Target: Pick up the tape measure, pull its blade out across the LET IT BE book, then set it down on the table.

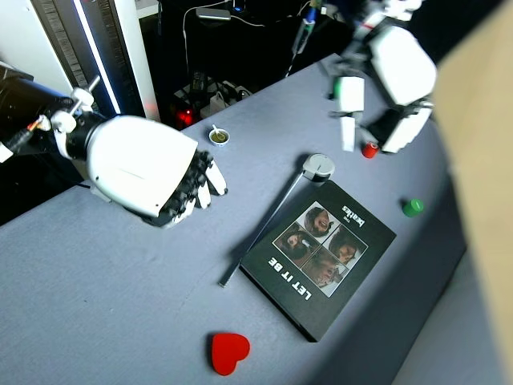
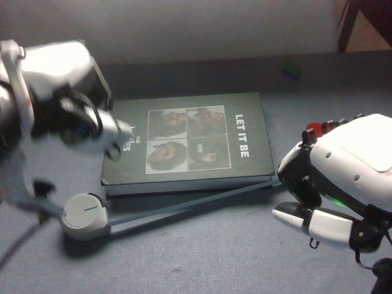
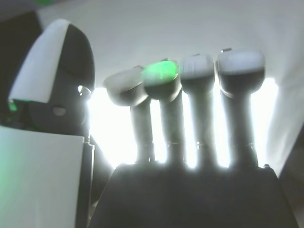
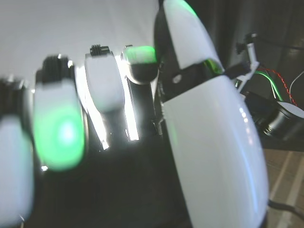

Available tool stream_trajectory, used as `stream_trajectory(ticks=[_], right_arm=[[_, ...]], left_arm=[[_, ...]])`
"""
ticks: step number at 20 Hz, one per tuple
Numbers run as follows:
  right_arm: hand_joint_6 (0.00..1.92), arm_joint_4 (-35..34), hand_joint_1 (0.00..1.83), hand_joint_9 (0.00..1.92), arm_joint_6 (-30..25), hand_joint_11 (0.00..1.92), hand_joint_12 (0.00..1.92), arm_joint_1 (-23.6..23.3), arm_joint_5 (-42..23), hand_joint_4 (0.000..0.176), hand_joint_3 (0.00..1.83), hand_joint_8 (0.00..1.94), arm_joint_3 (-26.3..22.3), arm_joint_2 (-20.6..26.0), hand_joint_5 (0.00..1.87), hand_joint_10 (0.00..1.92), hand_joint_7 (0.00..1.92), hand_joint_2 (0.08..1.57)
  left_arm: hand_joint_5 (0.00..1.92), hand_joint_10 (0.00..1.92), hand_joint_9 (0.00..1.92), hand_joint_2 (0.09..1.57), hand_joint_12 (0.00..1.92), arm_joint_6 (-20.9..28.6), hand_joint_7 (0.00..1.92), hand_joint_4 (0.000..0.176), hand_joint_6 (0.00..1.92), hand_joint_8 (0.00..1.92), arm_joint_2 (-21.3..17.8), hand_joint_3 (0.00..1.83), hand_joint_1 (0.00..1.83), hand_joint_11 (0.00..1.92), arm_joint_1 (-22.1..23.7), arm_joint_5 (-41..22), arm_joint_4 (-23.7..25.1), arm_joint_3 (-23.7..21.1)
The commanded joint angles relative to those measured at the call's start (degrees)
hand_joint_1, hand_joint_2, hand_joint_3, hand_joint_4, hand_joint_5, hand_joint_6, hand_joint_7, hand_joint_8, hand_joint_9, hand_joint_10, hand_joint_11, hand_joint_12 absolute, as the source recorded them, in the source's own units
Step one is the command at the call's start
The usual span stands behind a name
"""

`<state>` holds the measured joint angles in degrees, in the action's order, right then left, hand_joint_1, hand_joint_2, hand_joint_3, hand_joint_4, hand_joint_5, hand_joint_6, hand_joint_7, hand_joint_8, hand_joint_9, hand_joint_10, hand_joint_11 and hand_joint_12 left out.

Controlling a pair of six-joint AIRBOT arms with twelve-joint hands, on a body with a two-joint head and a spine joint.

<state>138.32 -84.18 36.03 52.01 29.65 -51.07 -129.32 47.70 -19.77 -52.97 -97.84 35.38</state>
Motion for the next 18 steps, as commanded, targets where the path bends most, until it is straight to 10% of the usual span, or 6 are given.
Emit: stream_trajectory(ticks=[1, 18], right_arm=[[1.92, 3.7, 0.92, 1.72, -0.4, 1.92, 1.92, -0.3, 4.9, 0.175, 0.01, 1.94, -0.3, 0.1, 1.27, 1.92, 1.57, 1.37], [1.92, -10.1, 0.92, 1.71, 11.2, 1.92, 1.92, -5.0, 15.7, 0.176, 0.0, 1.94, 0.3, -9.3, 1.3, 1.92, 1.51, 1.37]], left_arm=[[1.17, 1.92, 1.38, 1.18, 1.92, 1.9, 1.29, 0.0, 1.92, 1.92, 0.6, 0.01, 0.87, 1.42, 0.4, -6.1, 5.8, -0.6], [1.15, 1.92, 1.38, 1.21, 1.92, 7.9, 1.29, 0.0, 1.92, 1.92, 6.7, 0.0, 0.88, 1.42, -1.7, -15.4, 7.9, -6.2]])
